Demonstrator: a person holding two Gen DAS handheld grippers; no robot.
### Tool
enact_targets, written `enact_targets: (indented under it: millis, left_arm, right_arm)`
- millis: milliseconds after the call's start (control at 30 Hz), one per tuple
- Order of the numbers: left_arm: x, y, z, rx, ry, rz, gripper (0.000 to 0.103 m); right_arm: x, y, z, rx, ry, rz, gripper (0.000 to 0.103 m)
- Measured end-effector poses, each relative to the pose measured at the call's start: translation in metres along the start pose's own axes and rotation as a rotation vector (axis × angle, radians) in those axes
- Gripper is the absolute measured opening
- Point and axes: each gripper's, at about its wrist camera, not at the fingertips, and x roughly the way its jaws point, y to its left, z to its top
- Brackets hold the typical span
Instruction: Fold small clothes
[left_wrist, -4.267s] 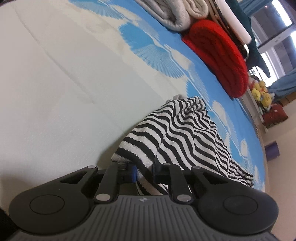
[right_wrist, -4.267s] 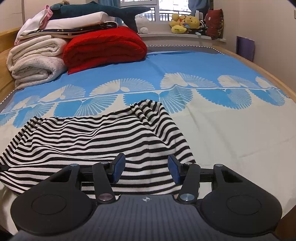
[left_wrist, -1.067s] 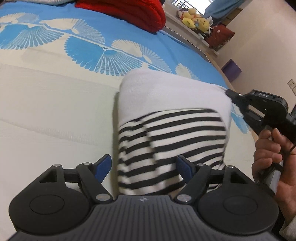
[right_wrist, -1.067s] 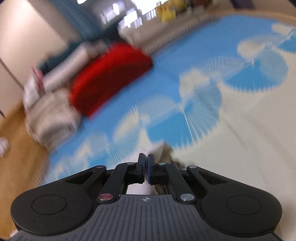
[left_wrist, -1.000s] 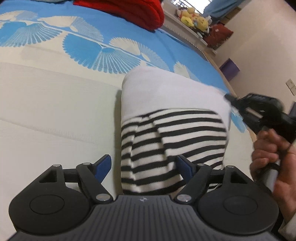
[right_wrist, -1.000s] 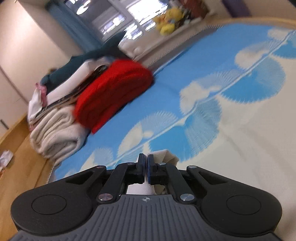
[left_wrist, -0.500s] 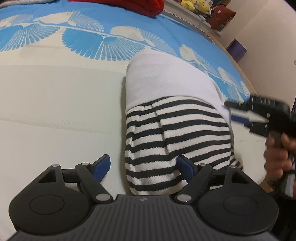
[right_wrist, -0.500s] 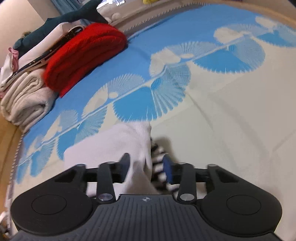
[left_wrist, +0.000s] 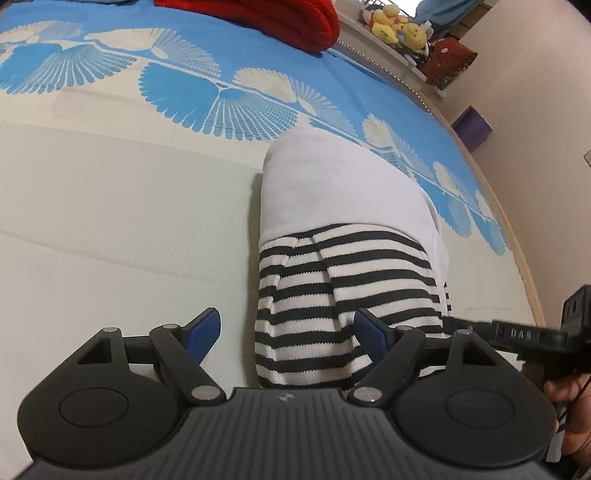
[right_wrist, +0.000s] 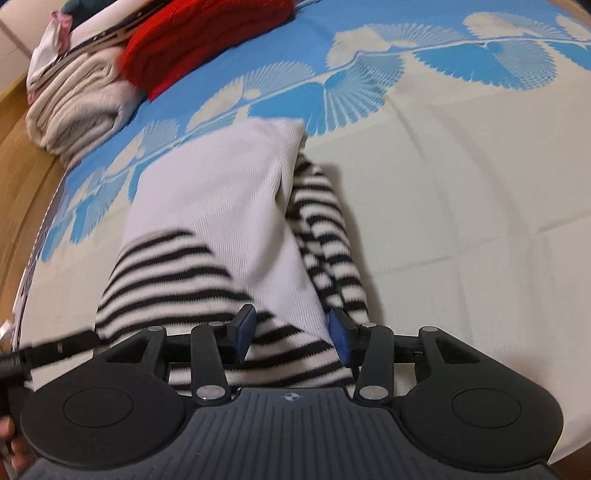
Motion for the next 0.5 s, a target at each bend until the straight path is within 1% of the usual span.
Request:
enact_targets:
  millis: [33, 67, 100, 133, 200, 267, 333, 400, 467, 500]
  left_arm:
    - [0.001, 0.000, 0.000, -0.001, 0.006, -0.001, 0.084]
    - [0.003, 0.000, -0.001, -0.001, 0.012, -0.004, 0.084]
    - [0.004, 0.000, -0.002, 0.001, 0.016, -0.008, 0.084]
    - [0.004, 0.000, -0.003, 0.005, 0.019, -0.011, 0.084]
    - [0.005, -0.002, -0.004, 0.016, 0.016, -0.019, 0.084]
    - [0.005, -0.004, -0.006, 0.026, 0.015, -0.033, 0.084]
    - [0.007, -0.006, -0.006, 0.038, 0.023, -0.039, 0.084]
    - [0.012, -0.009, -0.008, 0.060, 0.045, -0.026, 0.084]
    - [0.020, -0.010, -0.013, 0.098, 0.089, 0.014, 0.087]
    - [0.024, -0.010, -0.015, 0.112, 0.110, 0.035, 0.088]
  right_arm:
    - [0.000, 0.001, -0.002, -0.012, 0.009, 0.002, 0.046]
    - [0.000, 0.002, -0.005, -0.029, 0.014, -0.004, 0.042]
    - [-0.001, 0.003, -0.006, -0.053, 0.014, -0.018, 0.027]
    - [-0.002, 0.004, -0.008, -0.077, 0.008, -0.032, 0.004]
    - [-0.011, 0.002, -0.007, -0.077, -0.042, -0.015, 0.004]
    - [-0.027, -0.002, -0.002, -0.052, -0.123, 0.011, 0.003]
    - [-0.038, -0.010, 0.000, -0.011, -0.148, 0.026, 0.003]
    - [-0.033, -0.016, -0.001, -0.007, -0.093, -0.016, 0.003]
    - [-0.019, -0.020, -0.007, -0.017, 0.004, -0.077, 0.003]
    - [-0.013, -0.022, -0.009, -0.021, 0.035, -0.091, 0.003]
